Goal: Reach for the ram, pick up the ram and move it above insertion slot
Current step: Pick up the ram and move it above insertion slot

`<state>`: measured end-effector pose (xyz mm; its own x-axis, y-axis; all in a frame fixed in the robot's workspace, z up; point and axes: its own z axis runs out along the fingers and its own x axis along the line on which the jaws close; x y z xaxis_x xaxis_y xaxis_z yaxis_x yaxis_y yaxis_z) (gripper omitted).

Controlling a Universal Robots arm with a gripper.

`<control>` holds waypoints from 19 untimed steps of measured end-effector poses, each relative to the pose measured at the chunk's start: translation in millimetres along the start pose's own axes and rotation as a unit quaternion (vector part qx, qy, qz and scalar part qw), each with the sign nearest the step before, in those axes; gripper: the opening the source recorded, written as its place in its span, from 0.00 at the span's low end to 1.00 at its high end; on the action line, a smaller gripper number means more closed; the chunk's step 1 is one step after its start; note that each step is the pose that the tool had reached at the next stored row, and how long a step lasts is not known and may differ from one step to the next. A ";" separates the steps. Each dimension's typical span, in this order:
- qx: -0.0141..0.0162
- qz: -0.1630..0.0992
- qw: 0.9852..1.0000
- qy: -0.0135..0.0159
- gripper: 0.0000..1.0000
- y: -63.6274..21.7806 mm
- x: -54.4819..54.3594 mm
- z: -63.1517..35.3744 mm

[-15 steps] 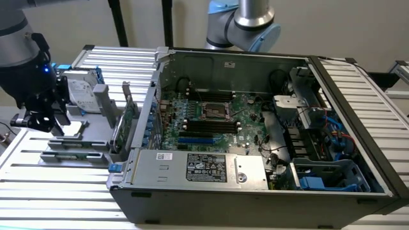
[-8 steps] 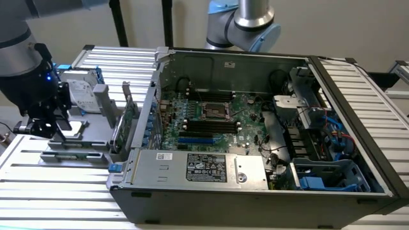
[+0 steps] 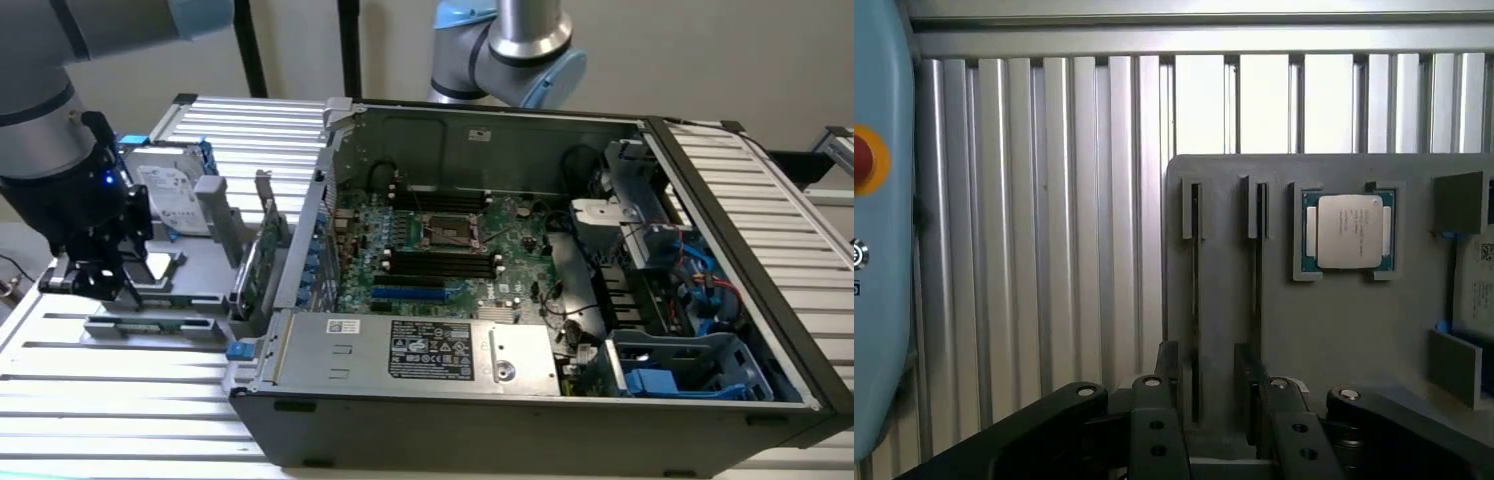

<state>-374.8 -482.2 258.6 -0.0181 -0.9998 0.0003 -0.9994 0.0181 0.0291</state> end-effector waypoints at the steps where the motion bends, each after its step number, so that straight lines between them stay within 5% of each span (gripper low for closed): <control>1: 0.000 -0.001 1.000 0.000 0.36 -0.1 0.2 1.8; 19: 0.000 -0.010 1.000 0.000 0.36 -1.1 2.1 34.4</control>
<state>-374.8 -484.3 224.1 0.0024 -1.0000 0.0004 -0.9996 -0.0023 0.0291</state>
